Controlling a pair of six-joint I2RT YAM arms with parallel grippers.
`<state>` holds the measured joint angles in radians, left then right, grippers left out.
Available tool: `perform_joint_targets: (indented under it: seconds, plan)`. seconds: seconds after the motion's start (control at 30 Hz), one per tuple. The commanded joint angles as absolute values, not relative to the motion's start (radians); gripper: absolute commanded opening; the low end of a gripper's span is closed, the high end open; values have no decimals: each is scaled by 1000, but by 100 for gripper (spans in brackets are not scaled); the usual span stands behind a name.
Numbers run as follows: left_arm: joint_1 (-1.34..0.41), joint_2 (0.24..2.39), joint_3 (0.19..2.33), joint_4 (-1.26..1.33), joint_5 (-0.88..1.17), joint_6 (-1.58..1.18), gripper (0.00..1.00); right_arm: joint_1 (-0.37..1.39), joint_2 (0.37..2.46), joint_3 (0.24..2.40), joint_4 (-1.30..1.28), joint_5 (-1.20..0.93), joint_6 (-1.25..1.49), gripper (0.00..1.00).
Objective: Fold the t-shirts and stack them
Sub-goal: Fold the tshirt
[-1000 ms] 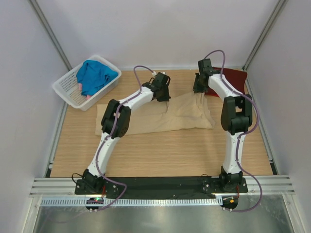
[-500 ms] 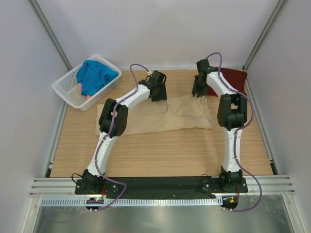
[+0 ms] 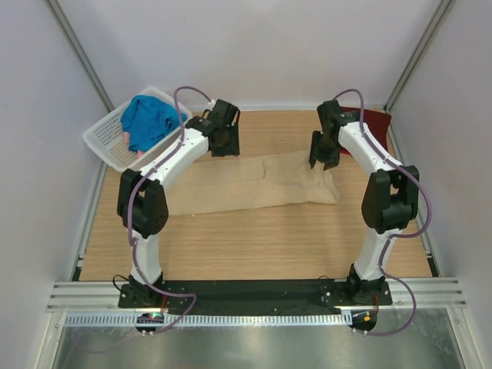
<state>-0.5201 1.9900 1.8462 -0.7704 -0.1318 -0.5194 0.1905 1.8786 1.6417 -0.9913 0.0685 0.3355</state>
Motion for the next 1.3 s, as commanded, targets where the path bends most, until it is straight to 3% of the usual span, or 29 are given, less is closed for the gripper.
perform_joint_targets:
  seconds: [0.0, 0.2, 0.53, 0.8, 0.93, 1.1, 1.27]
  plan:
    - [-459, 1956, 1699, -891, -158, -515, 45, 186, 1919, 1655, -982, 13, 319, 48]
    - [-342, 1841, 1465, -864, -124, -594, 39, 193, 1908, 1501, -896, -86, 371, 41]
    - [-206, 1707, 1261, -833, -146, -641, 37, 187, 1833, 1201, -822, 46, 370, 40]
    - [-158, 1744, 1295, -873, -124, -632, 38, 179, 1862, 1414, -908, 66, 357, 44]
    - [-91, 1770, 1244, -856, -114, -637, 39, 181, 1832, 1387, -881, 46, 391, 47]
    - [-69, 1870, 1247, -868, -139, -640, 48, 196, 1848, 1325, -757, 66, 468, 48]
    - [-66, 1885, 1192, -928, -129, -739, 52, 222, 1960, 1408, -646, 106, 515, 48]
